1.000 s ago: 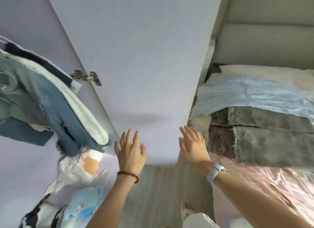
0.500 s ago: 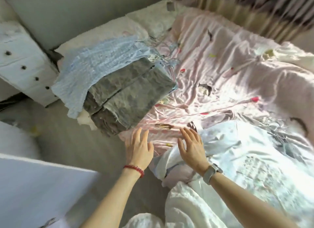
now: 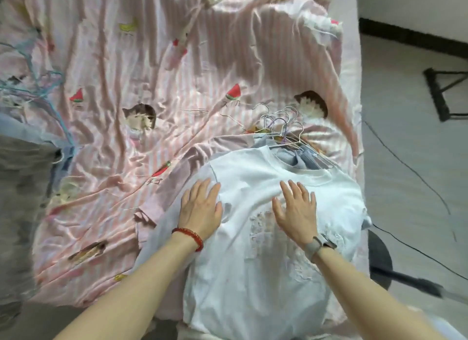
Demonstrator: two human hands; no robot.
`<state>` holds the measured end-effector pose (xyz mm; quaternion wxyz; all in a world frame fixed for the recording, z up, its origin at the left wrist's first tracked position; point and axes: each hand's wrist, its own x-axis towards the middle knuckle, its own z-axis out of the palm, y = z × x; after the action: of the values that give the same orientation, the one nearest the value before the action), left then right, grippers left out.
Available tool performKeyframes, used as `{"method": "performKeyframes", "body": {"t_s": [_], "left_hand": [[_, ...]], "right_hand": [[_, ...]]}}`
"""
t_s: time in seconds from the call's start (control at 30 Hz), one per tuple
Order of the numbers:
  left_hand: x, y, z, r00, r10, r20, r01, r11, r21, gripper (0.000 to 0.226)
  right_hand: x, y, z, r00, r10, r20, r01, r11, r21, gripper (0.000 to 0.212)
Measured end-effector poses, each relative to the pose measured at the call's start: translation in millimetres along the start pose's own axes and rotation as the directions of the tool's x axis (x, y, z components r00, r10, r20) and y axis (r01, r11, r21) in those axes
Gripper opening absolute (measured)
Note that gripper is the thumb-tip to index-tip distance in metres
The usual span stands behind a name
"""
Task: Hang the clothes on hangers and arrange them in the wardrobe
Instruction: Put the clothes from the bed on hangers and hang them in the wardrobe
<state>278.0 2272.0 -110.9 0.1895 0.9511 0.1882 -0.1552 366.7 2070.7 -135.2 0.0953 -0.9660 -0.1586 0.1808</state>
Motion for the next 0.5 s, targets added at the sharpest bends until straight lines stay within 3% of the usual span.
{"method": "performKeyframes", "body": {"t_s": [0.17,0.33,0.4,0.5], "left_hand": [[93,43,29,0.992,0.117,0.044,-0.122,0.985,0.126,0.054],[149,61,48,0.993,0.058,0.101,-0.074,0.983,0.166,0.051],[157,65,49,0.999,0.043,0.03,-0.047,0.987,0.154,0.04],[161,68,44,0.993,0.095,-0.072,-0.088,0.991,0.103,0.029]], "right_hand": [[66,72,5,0.987,0.158,-0.006,-0.158,0.987,-0.034,0.058],[108,122,14,0.96,0.262,0.097,-0.261,0.965,-0.027,0.061],[114,131,18,0.957,0.261,0.126,-0.261,0.965,-0.017,0.061],[116,130,21,0.964,0.262,0.04,-0.265,0.962,0.071,0.058]]}}
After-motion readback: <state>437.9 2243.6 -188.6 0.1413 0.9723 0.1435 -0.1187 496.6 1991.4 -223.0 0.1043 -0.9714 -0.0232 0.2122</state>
